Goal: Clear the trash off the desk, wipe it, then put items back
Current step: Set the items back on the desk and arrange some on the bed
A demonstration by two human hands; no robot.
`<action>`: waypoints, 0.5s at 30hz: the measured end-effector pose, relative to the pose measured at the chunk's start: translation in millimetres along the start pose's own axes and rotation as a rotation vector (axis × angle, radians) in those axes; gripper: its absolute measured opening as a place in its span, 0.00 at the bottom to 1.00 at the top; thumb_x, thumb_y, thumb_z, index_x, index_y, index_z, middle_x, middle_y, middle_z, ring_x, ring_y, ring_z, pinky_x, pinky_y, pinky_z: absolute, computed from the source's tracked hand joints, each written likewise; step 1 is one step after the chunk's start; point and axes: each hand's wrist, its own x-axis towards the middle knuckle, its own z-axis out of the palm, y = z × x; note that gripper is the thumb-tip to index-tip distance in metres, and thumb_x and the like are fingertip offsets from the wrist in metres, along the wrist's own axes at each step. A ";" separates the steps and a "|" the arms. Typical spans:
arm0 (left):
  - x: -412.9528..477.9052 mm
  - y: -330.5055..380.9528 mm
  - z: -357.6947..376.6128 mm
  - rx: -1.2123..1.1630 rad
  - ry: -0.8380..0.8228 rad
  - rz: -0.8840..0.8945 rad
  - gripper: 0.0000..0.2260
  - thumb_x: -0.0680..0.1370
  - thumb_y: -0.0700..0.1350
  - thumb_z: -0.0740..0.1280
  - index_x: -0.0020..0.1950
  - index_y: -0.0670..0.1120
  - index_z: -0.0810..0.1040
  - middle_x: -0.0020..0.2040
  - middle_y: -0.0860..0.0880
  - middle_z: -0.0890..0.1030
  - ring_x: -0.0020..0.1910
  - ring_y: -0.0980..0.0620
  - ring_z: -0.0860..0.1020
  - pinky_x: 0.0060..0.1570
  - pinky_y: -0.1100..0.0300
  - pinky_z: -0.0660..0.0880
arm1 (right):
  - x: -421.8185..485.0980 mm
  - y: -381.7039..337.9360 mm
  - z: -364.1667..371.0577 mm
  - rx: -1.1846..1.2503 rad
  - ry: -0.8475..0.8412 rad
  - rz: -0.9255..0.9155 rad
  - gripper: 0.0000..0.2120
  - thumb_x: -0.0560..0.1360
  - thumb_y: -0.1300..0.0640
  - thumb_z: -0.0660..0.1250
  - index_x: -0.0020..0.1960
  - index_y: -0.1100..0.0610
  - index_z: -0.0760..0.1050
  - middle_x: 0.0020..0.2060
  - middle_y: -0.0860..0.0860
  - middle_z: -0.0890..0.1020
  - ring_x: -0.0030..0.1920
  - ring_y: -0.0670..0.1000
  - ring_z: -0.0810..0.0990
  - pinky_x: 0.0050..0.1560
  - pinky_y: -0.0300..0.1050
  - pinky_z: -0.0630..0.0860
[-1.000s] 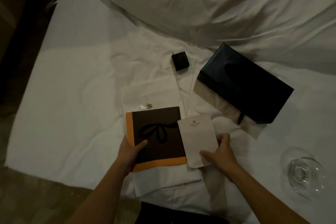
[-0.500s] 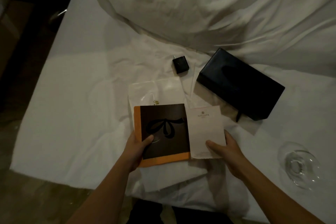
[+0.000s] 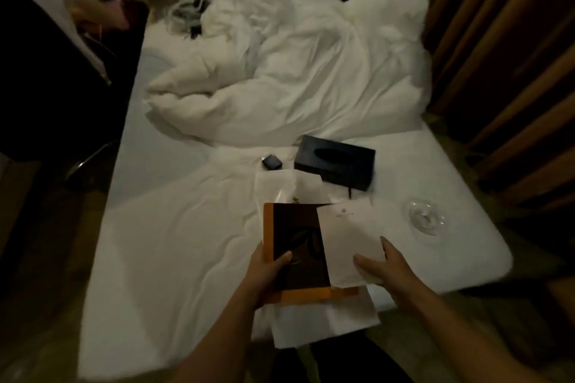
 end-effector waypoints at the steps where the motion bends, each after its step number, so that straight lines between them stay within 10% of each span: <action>1: -8.7 8.5 4.3 0.027 -0.039 0.029 0.18 0.75 0.41 0.71 0.63 0.47 0.73 0.55 0.44 0.82 0.52 0.45 0.82 0.50 0.47 0.80 | -17.0 -0.7 -4.9 0.022 0.035 -0.007 0.22 0.72 0.61 0.71 0.63 0.55 0.69 0.58 0.57 0.77 0.56 0.56 0.77 0.51 0.55 0.80; 15: -120.9 46.9 208.3 0.418 -0.611 0.155 0.13 0.76 0.34 0.68 0.59 0.45 0.76 0.52 0.46 0.83 0.48 0.51 0.82 0.38 0.63 0.78 | -259.5 61.5 -148.0 0.511 0.631 -0.200 0.23 0.70 0.63 0.72 0.63 0.55 0.71 0.55 0.53 0.80 0.53 0.53 0.80 0.50 0.48 0.78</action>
